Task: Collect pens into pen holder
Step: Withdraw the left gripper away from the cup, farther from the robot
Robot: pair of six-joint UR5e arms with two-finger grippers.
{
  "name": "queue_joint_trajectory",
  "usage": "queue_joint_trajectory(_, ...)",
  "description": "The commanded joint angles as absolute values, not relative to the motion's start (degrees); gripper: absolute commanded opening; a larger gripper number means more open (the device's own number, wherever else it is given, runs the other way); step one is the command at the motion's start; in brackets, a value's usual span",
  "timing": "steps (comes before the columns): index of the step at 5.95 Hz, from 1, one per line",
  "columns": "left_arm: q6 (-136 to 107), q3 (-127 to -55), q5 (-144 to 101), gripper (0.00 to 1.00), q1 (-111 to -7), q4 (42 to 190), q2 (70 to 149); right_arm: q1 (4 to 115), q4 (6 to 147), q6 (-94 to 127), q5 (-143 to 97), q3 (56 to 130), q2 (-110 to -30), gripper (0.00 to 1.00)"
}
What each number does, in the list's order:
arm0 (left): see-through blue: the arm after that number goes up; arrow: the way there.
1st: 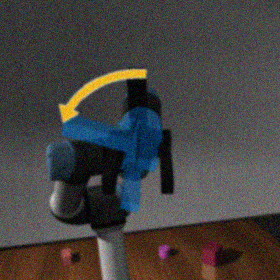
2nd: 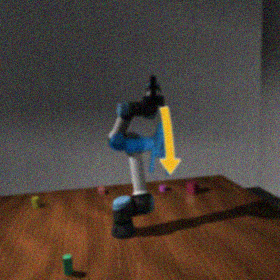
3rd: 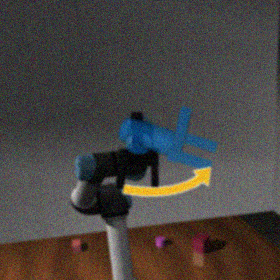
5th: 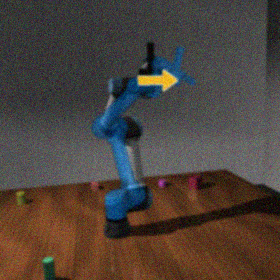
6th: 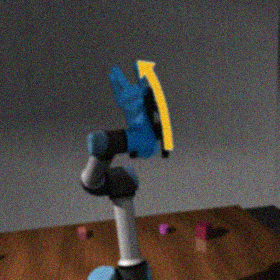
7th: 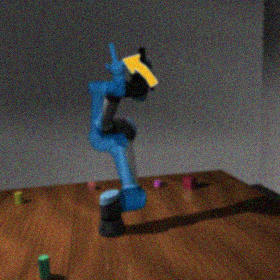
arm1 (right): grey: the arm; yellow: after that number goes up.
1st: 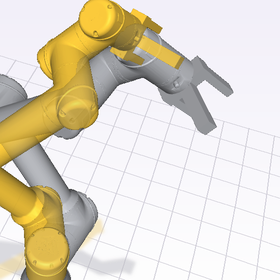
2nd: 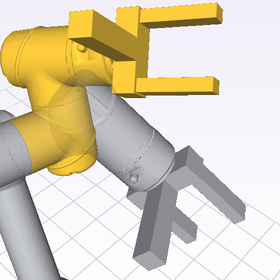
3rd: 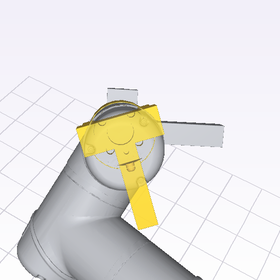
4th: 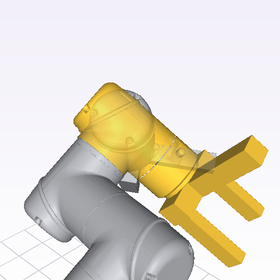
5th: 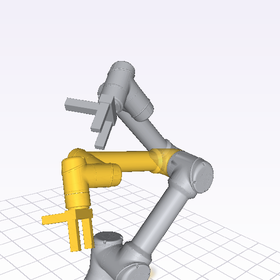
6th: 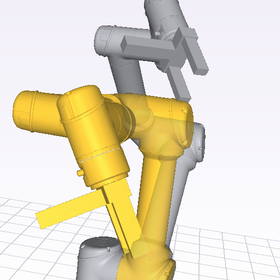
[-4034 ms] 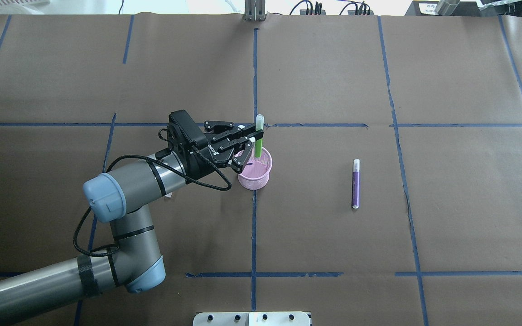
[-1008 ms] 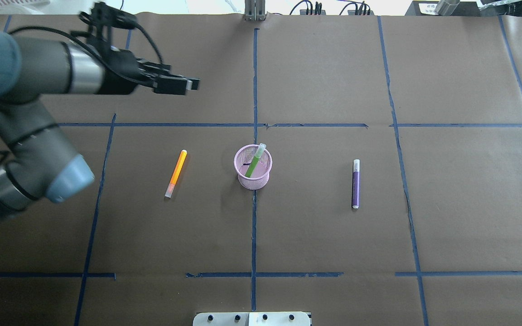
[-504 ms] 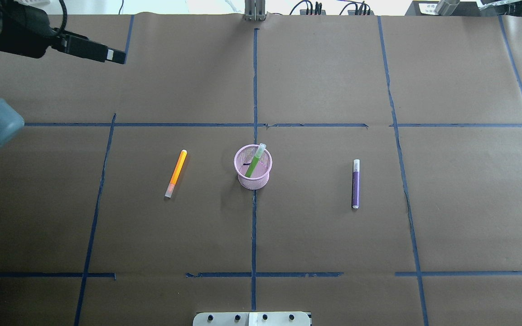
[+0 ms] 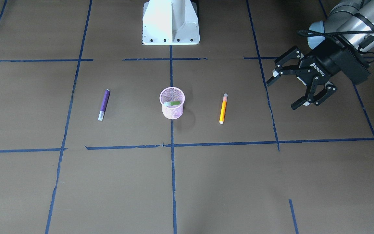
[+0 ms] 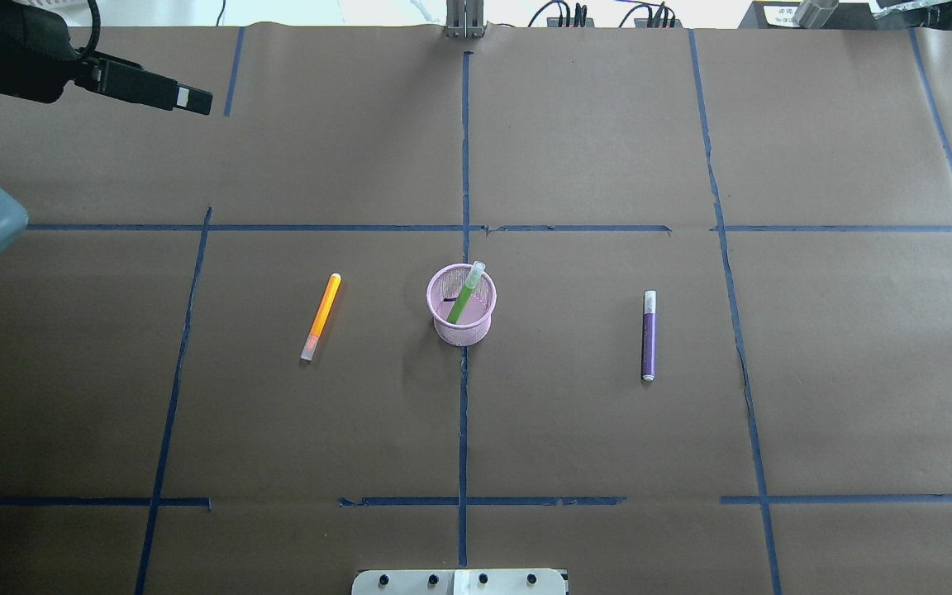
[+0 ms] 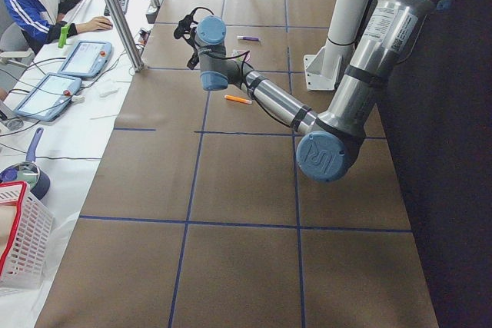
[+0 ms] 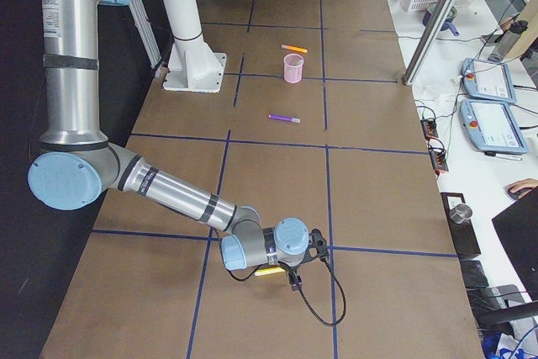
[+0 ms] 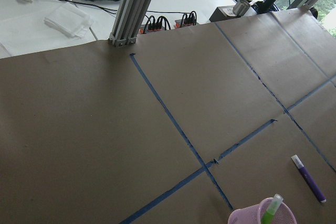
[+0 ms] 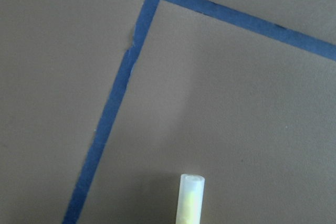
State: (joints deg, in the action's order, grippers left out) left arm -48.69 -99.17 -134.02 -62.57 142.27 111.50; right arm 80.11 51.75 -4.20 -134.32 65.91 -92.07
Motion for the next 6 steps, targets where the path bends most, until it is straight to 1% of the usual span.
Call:
queue_joint_trajectory(1,-48.69,-99.23,-133.95,1.00,-62.58,142.29,111.45,78.58,51.94,-2.29,-134.03,65.48,-91.58,1.00)
queue_joint_trajectory(2,-48.69,-99.14,-133.95,1.00,-62.58,142.29,111.45,78.57,52.03,-2.29,-134.12,65.48,-91.58,0.94)
queue_joint_trajectory(4,-48.69,-99.23,-134.03,1.00,-62.58,142.56,111.45,78.57,51.94,-2.37,-134.12,64.87,-91.58,0.58)
queue_joint_trajectory(6,-48.69,-99.23,-134.12,1.00,-62.58,142.65,111.45,78.57,51.94,-2.46,-134.21,64.34,-91.58,0.39)
